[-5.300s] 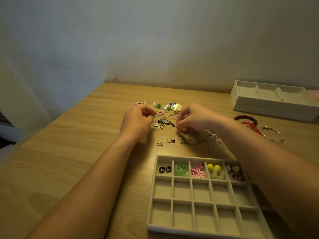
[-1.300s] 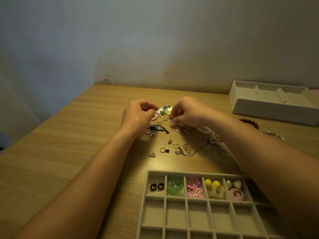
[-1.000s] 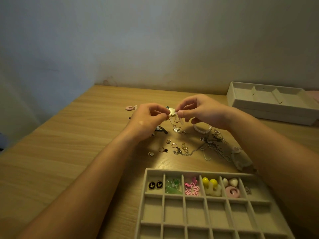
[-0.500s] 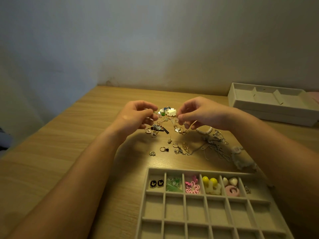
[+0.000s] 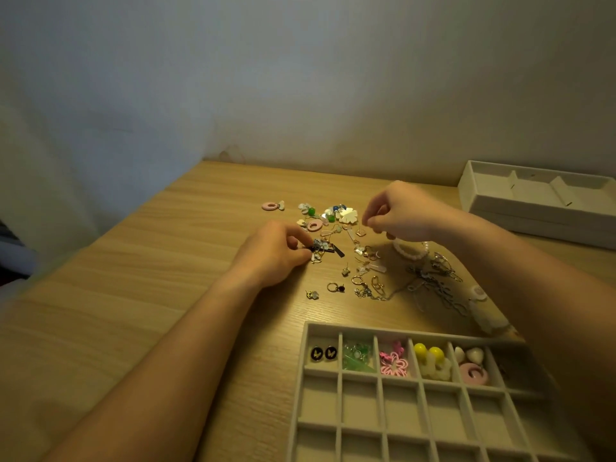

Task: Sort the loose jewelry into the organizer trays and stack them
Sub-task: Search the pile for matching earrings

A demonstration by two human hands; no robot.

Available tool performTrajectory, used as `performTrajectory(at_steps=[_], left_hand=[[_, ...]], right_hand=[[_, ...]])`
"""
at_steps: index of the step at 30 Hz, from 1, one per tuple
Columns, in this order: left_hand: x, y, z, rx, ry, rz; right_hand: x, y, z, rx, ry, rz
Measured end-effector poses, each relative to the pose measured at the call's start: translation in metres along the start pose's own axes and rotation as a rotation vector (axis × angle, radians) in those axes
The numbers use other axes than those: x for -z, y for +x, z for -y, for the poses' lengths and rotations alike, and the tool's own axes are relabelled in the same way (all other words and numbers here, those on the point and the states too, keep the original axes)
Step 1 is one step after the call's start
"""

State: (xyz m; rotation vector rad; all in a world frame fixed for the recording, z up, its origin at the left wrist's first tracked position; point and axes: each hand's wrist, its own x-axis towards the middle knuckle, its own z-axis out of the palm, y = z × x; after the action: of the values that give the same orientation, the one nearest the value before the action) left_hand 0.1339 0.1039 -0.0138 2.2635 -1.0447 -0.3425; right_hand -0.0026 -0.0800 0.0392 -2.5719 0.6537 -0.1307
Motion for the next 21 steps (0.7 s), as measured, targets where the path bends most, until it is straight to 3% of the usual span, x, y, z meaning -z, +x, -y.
performTrajectory(at_steps=[4,14,18,21], left_hand=[[-0.004,0.001,-0.001,-0.021,0.035,-0.041],[-0.004,0.003,0.003,-0.048,-0.047,-0.073],[0.002,0.002,0.005,-0.012,-0.181,-0.083],[0.012,0.000,0.009,0.052,-0.426,-0.090]], right_hand=[[-0.012,0.022,-0.002,-0.013,-0.020,-0.098],[-0.030,0.053,0.009,-0.055,-0.125,-0.037],[-0.025,0.048,0.007,-0.013,-0.090,0.052],[-0.021,0.041,0.004,0.024,-0.032,0.112]])
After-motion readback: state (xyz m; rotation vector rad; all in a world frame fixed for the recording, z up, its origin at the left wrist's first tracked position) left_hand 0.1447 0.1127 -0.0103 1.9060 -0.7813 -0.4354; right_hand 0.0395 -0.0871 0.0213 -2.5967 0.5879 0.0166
